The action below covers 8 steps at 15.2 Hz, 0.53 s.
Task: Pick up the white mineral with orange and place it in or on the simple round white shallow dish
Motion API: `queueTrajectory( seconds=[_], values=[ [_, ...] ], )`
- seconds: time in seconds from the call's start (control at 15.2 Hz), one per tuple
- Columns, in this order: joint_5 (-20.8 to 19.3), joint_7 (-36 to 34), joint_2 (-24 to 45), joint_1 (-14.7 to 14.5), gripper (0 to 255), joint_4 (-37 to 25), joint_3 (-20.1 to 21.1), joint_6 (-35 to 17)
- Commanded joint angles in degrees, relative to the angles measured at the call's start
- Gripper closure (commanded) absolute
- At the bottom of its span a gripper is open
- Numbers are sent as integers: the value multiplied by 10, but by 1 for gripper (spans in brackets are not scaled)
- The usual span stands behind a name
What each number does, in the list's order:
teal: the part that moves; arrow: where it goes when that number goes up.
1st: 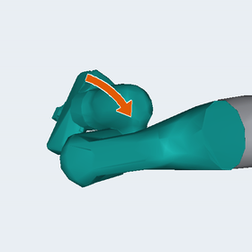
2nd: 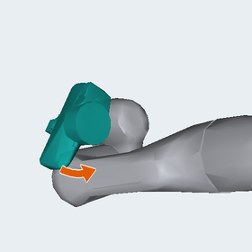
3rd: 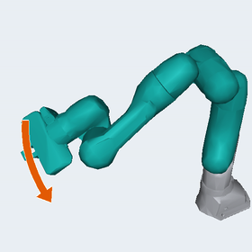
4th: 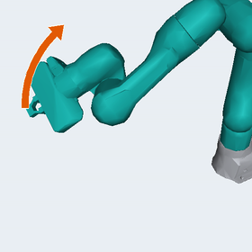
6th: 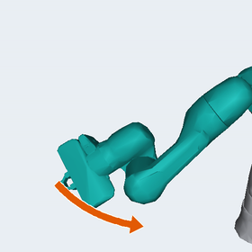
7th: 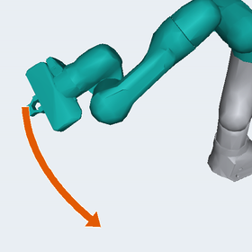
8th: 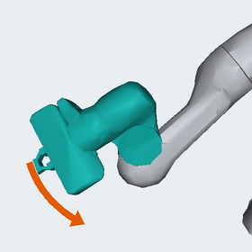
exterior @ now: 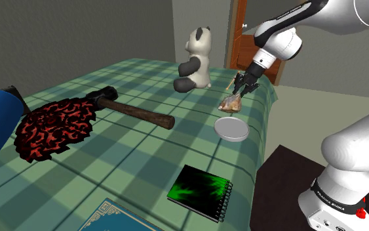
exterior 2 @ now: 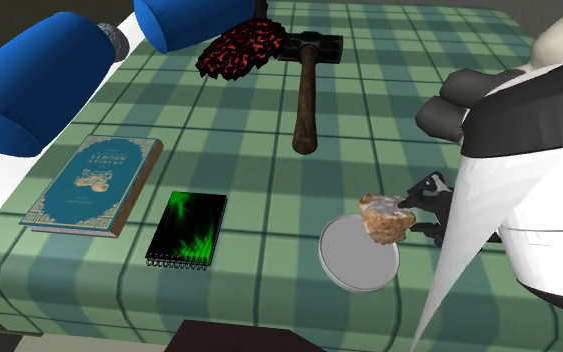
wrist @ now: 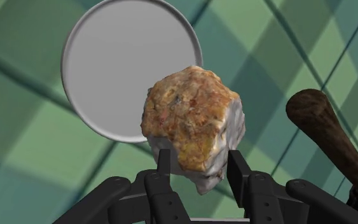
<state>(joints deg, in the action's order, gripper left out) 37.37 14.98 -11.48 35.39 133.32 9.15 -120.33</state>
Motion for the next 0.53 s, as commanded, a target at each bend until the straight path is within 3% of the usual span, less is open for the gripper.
queueTrajectory(
  seconds=[0.0,0.46],
  values=[
    [5,9,7,-1,255,8,1,-14],
    [24,40,36,-5,255,32,4,-61]
  ],
)
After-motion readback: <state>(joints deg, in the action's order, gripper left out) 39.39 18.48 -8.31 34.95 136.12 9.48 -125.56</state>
